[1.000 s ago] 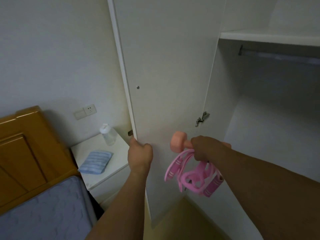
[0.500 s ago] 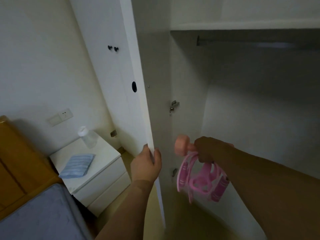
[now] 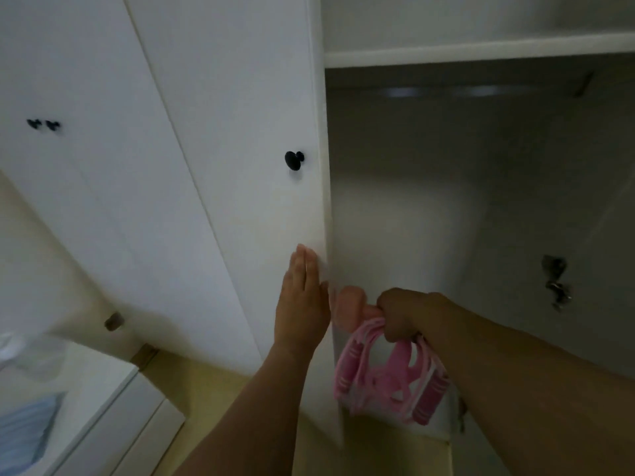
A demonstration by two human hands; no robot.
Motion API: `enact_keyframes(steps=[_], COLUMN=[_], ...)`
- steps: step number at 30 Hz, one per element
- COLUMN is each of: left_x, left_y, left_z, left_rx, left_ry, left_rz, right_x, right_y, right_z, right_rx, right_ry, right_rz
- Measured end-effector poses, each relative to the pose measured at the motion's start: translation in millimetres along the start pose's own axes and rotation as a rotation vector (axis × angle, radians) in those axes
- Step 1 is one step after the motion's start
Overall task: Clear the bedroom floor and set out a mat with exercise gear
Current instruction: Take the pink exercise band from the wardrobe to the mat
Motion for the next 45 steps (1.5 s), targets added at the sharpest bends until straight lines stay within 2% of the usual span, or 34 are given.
enact_keyframes(steps=[7,12,21,26,33,35,41,45], left_x=[16,24,49,59,56,54,71,87], left_y=[43,78,129,138,136,126,59,12], left_z=[-29,-54,-83,-89,-74,-60,12,61], left_rx=[0.151,0.361,0.538,0.576,0.444,0.466,0.880,1.172], left_ry=[0.137,0.297,0.283,0.301,0.353,0.364,0.226,0.159], left_rz=[-0.162,-0.123,-0.121,-0.150,-0.223,-0.257,-0.398,-0.433], right_x=[13,10,13,24,54,65,121,167], right_y=[15,45,95,95,55,36,-37,-92], right_z=[20,10,-8,-10,-7,-6,-11,-14], right_rx=[0.063,0.066,0.152,0.242,0.363,0.383,0.518,0.610], right_ry=[-0.002,0.018,0.098,0.168,0.289,0.303,0.404,0.458], right_rz=[-0.123,-0.190,-0.265,-0.279,-0.265,-0.260,-0.325,-0.382])
Point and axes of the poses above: each hand's wrist, its own y-axis towards the middle knuckle, its own x-axis out of the palm, z = x × y, the point moved 2 cm from there along y, towards the middle knuckle, and after that the axes turned 14 degrees about -y, right-handed, at the moved point
